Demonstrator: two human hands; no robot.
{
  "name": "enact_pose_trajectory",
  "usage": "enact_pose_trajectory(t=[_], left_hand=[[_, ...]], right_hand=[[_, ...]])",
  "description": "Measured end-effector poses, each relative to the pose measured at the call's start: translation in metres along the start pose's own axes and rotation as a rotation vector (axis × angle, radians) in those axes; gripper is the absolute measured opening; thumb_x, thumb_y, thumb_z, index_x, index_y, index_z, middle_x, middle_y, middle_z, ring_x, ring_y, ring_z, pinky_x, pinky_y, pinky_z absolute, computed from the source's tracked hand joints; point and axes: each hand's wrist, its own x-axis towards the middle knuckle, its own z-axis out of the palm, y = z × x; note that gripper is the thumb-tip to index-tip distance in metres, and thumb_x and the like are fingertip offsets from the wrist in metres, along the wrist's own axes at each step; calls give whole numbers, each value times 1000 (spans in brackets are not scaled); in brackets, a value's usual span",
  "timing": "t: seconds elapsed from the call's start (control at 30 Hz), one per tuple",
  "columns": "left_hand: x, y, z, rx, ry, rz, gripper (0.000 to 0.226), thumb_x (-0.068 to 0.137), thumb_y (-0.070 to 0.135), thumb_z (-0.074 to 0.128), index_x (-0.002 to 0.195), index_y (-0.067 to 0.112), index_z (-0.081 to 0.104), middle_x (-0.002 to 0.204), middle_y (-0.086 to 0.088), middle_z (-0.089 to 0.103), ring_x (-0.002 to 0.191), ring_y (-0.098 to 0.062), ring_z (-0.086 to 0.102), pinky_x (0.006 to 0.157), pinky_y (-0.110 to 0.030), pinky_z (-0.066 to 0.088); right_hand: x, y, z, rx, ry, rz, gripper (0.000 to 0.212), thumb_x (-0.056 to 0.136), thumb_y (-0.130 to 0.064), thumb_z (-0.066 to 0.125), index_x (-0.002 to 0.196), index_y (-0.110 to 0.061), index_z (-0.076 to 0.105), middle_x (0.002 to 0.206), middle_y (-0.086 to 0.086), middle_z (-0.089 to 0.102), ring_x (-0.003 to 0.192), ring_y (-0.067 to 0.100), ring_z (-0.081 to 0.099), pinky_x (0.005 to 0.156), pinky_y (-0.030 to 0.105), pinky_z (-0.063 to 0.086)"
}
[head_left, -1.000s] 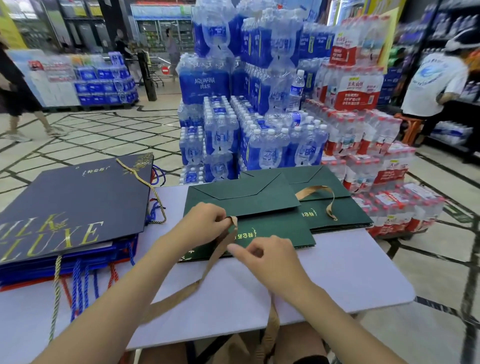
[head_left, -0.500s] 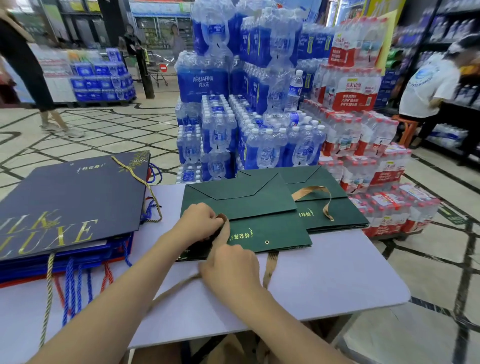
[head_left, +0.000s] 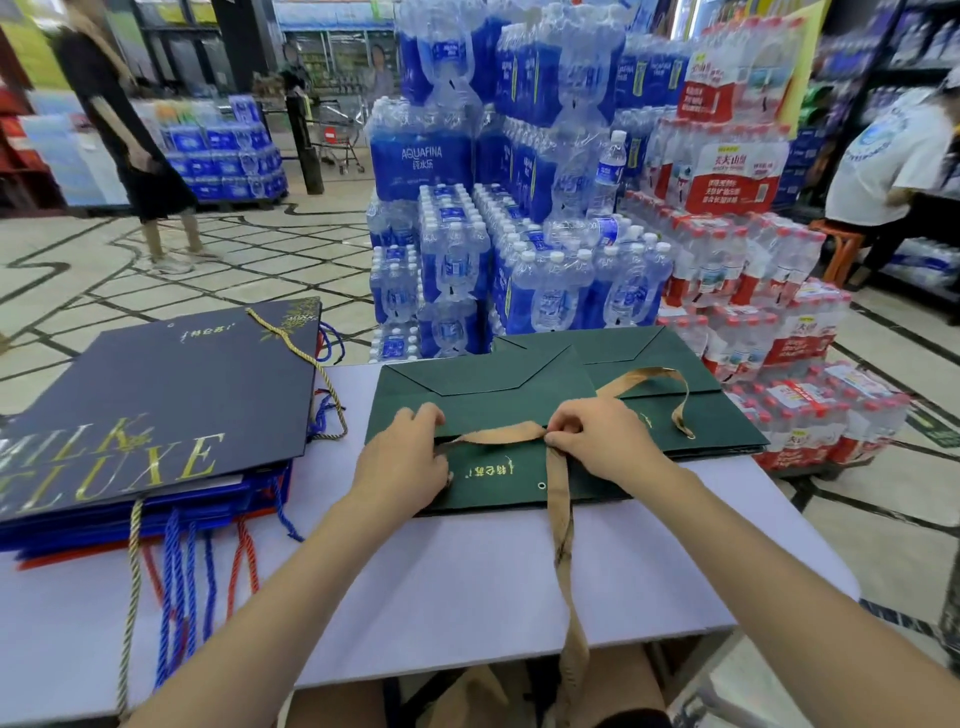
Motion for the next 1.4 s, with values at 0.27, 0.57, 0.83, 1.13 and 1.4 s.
enact_pose_trajectory(t=[0.27,0.57,0.83,1.13,1.4], left_hand=[[-16,36,11,93,101,983,52,71,-6,58,117,19,60,129,-4,56,108,-29,56,85,-40,48],[-18,43,29,-14,12,998,22,89,36,52,88,24,70,112,3,62,98,-20,57,79,-39,49],[-15,25,22,-436,-35,447,13,87,17,61,84,25,51,81,8,67,79,-15,61,76,-38,49],[-12,29,34,-378,41,462,20,90,20,67,110,18,66,87,14,63,73,12,53,73,-11,40],[-11,30,40,-373,96,449,27,93,24,60,119,20,65,88,7,69,74,-4,56,76,-25,46]], right_hand=[[-12,26,-7,296,94,-58,10,90,-29,66,91,-27,76,80,-14,71,82,2,63,81,26,50],[-49,62,14,366,166,-261,16,86,-3,67,88,-17,76,97,-18,67,98,-2,59,85,10,41],[-56,64,27,195,190,-417,20,86,-29,61,96,-18,74,105,-11,63,101,8,52,93,10,35],[-57,70,31,116,215,-480,36,84,-51,62,103,-21,70,111,-11,60,105,9,51,95,26,42],[-56,70,34,103,239,-488,34,85,-50,62,104,-23,69,111,-12,59,107,8,50,95,28,43]])
